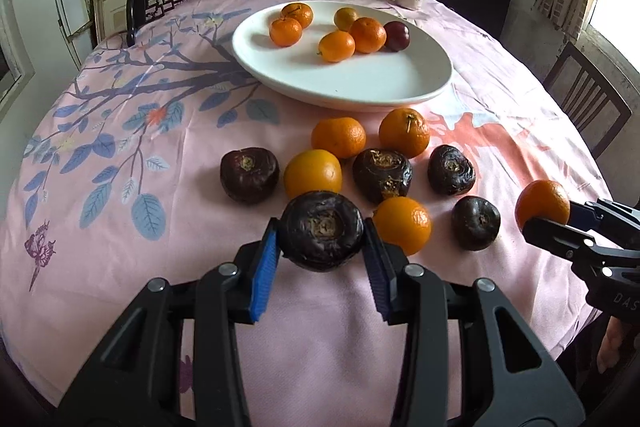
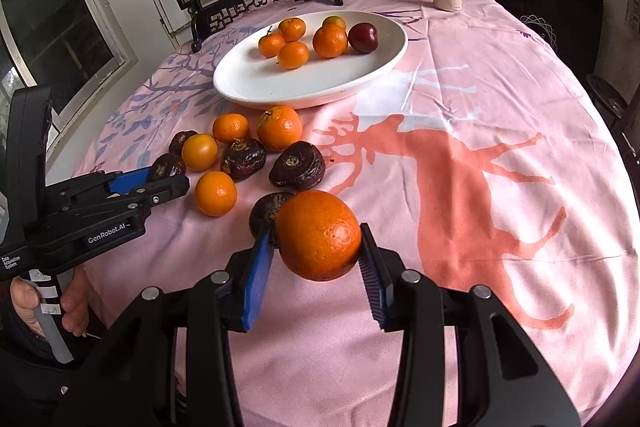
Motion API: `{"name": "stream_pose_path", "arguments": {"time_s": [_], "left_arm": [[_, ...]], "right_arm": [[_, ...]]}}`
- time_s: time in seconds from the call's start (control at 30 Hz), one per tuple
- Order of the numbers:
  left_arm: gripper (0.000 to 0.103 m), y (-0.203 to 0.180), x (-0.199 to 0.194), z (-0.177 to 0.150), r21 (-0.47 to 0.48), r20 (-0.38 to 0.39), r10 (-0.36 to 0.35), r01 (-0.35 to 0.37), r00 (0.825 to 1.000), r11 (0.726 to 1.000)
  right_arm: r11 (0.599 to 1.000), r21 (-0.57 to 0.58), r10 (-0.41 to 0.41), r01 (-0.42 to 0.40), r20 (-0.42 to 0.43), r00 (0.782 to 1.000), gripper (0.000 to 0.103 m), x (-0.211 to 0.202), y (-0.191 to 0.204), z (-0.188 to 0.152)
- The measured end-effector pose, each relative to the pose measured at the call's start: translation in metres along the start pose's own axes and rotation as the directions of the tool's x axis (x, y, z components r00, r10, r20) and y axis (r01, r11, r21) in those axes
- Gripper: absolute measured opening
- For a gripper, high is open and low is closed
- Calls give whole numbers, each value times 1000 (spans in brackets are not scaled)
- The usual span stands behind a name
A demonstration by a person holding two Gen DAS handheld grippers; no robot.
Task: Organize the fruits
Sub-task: 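Grasp an orange with the right tool while the left tool grasps a dark purple fruit, then lower the orange and dark purple fruit onto the white plate and open both tools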
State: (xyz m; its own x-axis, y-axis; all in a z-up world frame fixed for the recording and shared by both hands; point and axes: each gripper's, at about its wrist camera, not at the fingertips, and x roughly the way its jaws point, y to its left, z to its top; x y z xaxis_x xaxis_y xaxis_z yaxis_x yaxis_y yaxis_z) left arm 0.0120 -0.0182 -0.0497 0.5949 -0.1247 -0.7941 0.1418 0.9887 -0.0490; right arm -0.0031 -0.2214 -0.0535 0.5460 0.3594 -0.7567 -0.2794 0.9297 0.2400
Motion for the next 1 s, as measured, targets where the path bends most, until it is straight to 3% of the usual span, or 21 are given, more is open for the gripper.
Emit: {"name": "stream_pose_path", "arguments": {"time_s": [0.27, 0.43, 0.63, 0.8, 1.0], "left_arm": [[41, 9, -10, 9, -17, 9, -15, 15, 1000, 1000], [41, 18, -12, 38, -21, 8, -37, 37, 999, 999], [41, 26, -4, 128, -23, 50, -25, 26, 998, 999], [41, 13, 39, 203, -35, 40, -34, 35, 999, 999], [41, 7, 106, 241, -62, -33, -21, 19, 999, 998]], "right_arm": [[1000, -17, 6, -6, -2, 1000, 43, 4, 9, 10], [999, -47, 17, -17, 6, 1000, 43, 5, 12, 33], [991, -131, 41, -35, 41, 998, 43, 18, 17, 101], [984, -176, -4, 19, 87, 996, 43, 52, 11, 162], [983, -170, -50, 62, 76, 996, 43, 109, -22, 213]]}}
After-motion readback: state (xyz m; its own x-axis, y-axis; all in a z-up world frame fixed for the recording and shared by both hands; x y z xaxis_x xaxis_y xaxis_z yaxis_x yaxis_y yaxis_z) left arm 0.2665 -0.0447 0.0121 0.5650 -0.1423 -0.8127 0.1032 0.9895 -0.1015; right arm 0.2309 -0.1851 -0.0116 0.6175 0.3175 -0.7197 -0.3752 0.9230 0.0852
